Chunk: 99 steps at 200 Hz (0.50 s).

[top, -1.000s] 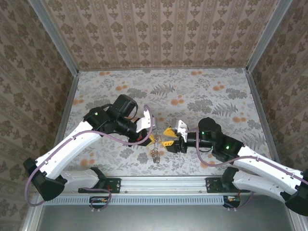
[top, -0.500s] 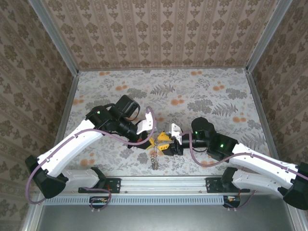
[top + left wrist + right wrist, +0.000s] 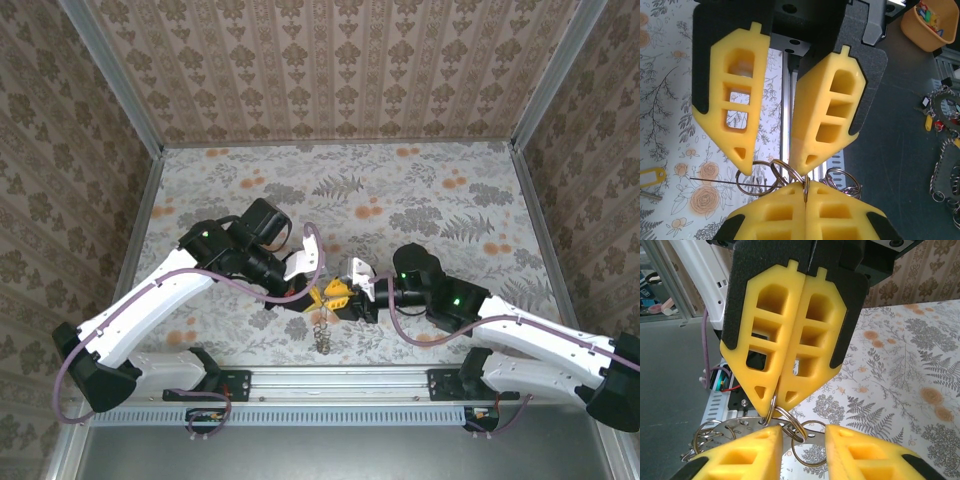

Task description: Put the keys on the keyring

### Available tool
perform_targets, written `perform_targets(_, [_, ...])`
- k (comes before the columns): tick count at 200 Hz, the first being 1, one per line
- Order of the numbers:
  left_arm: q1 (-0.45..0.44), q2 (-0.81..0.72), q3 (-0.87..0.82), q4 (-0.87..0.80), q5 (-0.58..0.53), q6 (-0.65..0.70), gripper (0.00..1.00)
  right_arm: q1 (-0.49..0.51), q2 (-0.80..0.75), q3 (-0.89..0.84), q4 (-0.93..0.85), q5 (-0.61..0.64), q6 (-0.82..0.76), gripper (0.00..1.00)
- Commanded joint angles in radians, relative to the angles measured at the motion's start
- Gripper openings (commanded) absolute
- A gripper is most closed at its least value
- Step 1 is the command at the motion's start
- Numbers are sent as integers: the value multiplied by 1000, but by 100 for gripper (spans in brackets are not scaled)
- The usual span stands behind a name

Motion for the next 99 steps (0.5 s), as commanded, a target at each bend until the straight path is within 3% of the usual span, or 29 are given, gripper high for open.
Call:
perform_targets(1, [-10, -3, 20, 3, 32, 19, 0, 11, 6, 45, 26, -35, -23, 19])
perform_targets(22, [-9, -6, 20, 7, 32, 18, 0, 13, 3, 41, 23, -24, -25, 7])
perform_targets(45, [-9, -6, 15, 15, 28, 13, 0, 13, -9, 35, 23, -20, -22, 0])
perform_targets(99, [6, -51, -15, 85, -23, -40, 3, 10, -59, 15, 32, 74, 29, 0])
